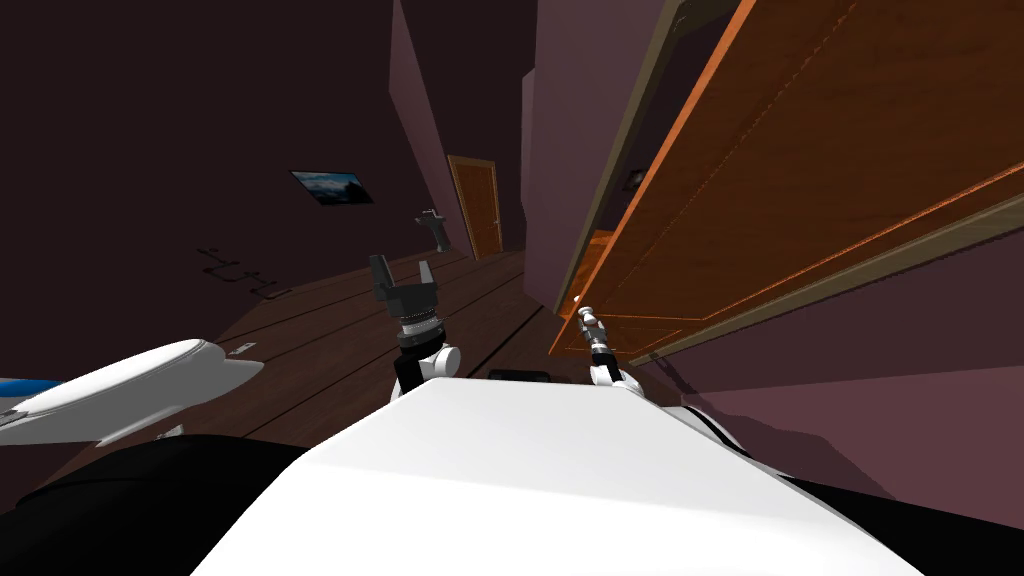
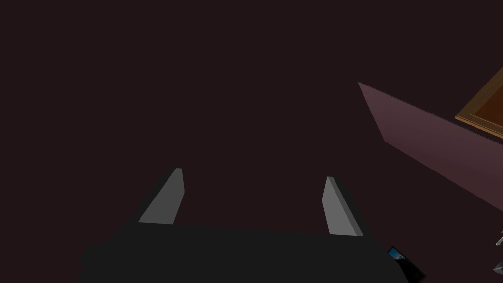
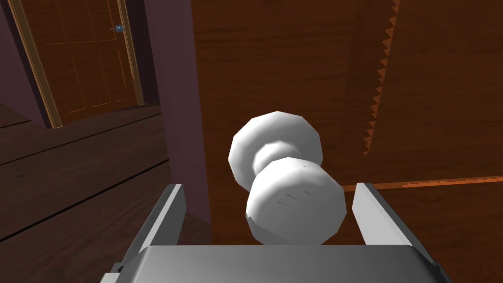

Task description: Pull the door open

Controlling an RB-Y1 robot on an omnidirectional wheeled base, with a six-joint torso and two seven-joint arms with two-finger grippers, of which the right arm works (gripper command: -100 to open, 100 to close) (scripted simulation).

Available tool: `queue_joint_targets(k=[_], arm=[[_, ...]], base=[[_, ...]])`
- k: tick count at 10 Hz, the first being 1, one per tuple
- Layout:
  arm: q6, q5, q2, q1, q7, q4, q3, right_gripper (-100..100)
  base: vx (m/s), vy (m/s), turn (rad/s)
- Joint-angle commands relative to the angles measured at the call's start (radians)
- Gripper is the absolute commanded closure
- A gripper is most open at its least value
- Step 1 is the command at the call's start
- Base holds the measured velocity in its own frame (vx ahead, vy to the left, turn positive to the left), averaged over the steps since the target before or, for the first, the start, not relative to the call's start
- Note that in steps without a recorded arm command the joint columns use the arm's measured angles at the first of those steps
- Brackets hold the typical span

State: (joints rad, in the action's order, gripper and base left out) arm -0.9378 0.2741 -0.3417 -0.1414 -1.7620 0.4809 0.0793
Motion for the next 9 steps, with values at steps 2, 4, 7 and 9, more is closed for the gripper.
queue_joint_targets(k=[2,4,7,9], arm=[[0.010,-0.001,0.000,0.006,-0.001,0.001,0.002,-100],[0.001,0.002,0.009,0.010,0.007,-0.003,-0.003,-100],[0.003,0.002,0.011,0.015,0.009,0.005,-0.004,100],[0.003,0.002,0.011,0.015,0.009,0.005,-0.004,100]], base=[[-0.151,0.047,-0.026],[0.106,-0.067,0.027],[0.079,-0.046,0.004],[-0.021,0.007,0.000]])
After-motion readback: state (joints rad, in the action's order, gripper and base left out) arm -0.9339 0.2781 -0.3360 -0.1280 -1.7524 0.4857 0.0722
